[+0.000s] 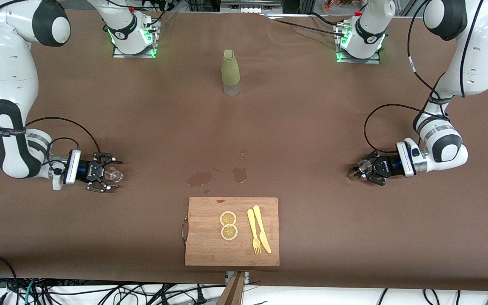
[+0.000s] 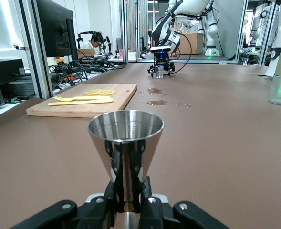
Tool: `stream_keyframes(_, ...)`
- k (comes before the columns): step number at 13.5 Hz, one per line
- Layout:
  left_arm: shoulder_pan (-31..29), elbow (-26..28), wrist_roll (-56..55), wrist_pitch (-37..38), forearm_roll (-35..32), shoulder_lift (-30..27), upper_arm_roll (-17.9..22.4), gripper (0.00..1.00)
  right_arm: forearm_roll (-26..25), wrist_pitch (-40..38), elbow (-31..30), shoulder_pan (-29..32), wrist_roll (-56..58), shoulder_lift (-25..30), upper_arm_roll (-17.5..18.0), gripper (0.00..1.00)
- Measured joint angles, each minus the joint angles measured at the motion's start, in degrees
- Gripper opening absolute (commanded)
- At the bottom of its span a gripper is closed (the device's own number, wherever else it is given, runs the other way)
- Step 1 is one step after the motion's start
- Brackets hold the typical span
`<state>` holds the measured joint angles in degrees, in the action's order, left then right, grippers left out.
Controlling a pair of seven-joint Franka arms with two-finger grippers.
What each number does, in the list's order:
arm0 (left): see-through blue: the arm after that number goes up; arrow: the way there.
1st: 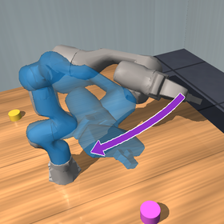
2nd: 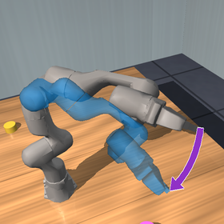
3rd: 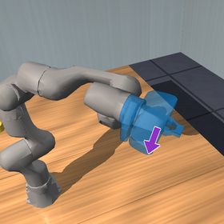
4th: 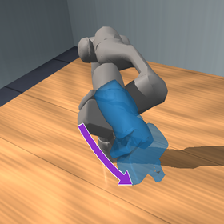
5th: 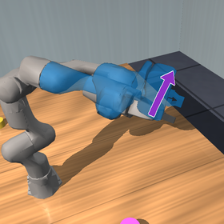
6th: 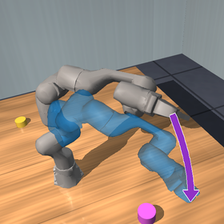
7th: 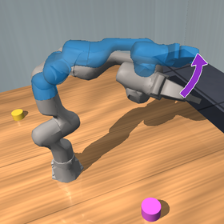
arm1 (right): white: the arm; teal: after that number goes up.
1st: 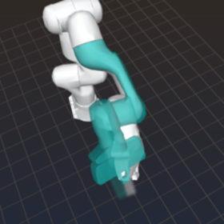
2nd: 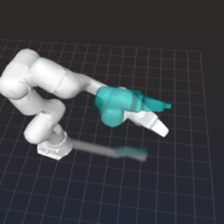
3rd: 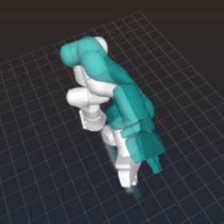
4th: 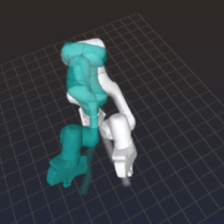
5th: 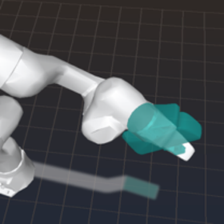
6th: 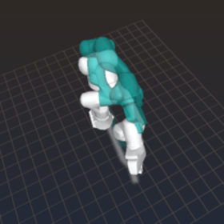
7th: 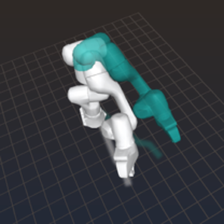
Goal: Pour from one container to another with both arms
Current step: 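Grasp the glass cup with the right gripper while the left gripper grasps the jigger, then carry the glass cup with the right gripper above the jigger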
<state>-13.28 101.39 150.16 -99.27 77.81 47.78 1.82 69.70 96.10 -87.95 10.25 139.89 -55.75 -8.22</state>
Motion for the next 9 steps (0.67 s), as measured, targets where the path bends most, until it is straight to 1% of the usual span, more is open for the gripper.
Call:
stream_keyframes(1,-0.02,-0.3,0.0,0.11,0.0,-0.03,0.05,0.0,0.41,-0.07,0.0,-0.13,0.15,-0.1,0.08,0.99)
stream_keyframes(3,-0.04,-0.94,0.0,0.36,0.0,-0.32,0.05,0.0,1.28,-0.11,0.0,-0.41,0.56,-0.25,0.52,0.91)
stream_keyframes(6,0.93,-1.29,-0.75,0.54,-0.02,-1.91,-0.48,0.0,3.22,-0.13,-0.01,-1.01,3.32,-1.03,0.82,0.71)
stream_keyframes(7,2.32,-1.3,-1.26,0.01,-0.03,-2.66,-0.54,0.0,3.67,-0.13,-0.01,-1.21,4.07,-1.3,0.82,0.65)
stream_keyframes(9,6.02,-1.29,-3.17,-2.85,-0.03,-3.93,-0.85,0.0,4.09,-0.21,0.0,-1.26,4.76,-1.41,0.81,0.49)
